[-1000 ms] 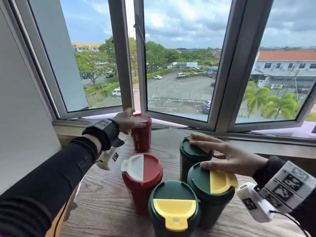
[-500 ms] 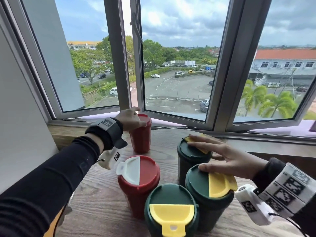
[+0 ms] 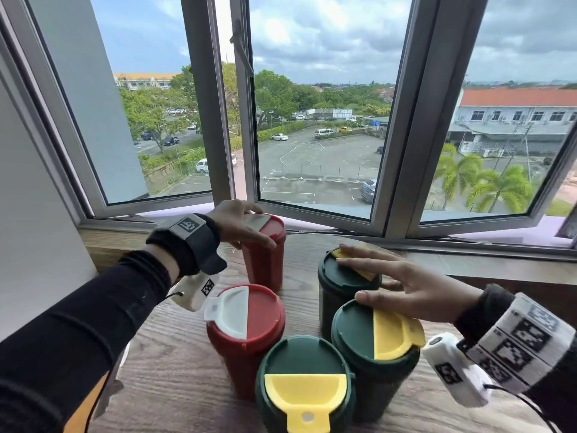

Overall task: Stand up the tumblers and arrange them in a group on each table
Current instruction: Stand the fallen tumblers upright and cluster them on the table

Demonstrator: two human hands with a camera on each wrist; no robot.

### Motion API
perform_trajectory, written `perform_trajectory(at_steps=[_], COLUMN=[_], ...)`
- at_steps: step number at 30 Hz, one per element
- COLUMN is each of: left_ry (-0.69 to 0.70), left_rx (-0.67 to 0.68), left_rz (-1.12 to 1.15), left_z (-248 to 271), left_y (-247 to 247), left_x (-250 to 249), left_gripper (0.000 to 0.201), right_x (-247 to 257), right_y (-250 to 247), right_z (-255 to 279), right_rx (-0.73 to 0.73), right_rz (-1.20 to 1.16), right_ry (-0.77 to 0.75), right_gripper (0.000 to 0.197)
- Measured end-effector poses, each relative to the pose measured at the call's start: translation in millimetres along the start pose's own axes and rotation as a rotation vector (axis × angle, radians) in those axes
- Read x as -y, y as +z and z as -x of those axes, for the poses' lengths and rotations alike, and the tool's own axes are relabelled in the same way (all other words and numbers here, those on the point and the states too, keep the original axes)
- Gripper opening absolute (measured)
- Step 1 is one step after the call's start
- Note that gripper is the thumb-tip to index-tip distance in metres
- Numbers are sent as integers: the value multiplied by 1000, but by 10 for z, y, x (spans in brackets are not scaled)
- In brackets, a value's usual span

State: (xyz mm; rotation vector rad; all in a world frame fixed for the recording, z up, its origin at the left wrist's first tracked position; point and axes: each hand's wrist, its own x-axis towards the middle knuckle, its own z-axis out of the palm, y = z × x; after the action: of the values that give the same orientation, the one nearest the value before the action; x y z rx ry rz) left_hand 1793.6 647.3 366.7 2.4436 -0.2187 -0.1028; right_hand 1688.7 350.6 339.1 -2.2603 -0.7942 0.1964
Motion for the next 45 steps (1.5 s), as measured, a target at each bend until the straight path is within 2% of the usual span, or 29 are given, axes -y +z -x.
perform_trajectory(at_steps=[3,6,10,14,19,21,24,28,30,36,45], left_ry=[53,100,146,174,215,205,180,102,82,151,208], left_rx=[134,205,224,259,277,285,296,325,305,199,138], left_rz=[8,-36,-108,-112,-142,-148,-152,-36,-23,-140,-246], left_z=[98,191,268,324,411,440,468,505,516,497,519], left_y=[44,79,108,127,142,132,129,137,146,197,222], left_x=[-107,-187,-216,-204,-237,-252,-257,-292,-317,-299,-313], left_gripper=[76,71,73,73,76,77,80,84,85,85,94], right_x=[-14,-34,-81,-111,-86,-41,37,29,5,27,-24], right_y=[1,10,6,-25,-43,-42,-33,-51,-74,-108,-170], right_z=[-18,-52,-83,-81,-90,-97,-126,-180,-192,-197,-245], right_rx=[-4,-27,-66,-67,-116,-135,-185,-212,-215,-219,-208], right_rz=[-3,40,134,172,237,264,277,246,234,205,223], right_ry=[2,-28,-83,-55,-14,19,36,75,86,87,102], right_gripper=[60,68,62,58,70,75,72,76,79,83,89])
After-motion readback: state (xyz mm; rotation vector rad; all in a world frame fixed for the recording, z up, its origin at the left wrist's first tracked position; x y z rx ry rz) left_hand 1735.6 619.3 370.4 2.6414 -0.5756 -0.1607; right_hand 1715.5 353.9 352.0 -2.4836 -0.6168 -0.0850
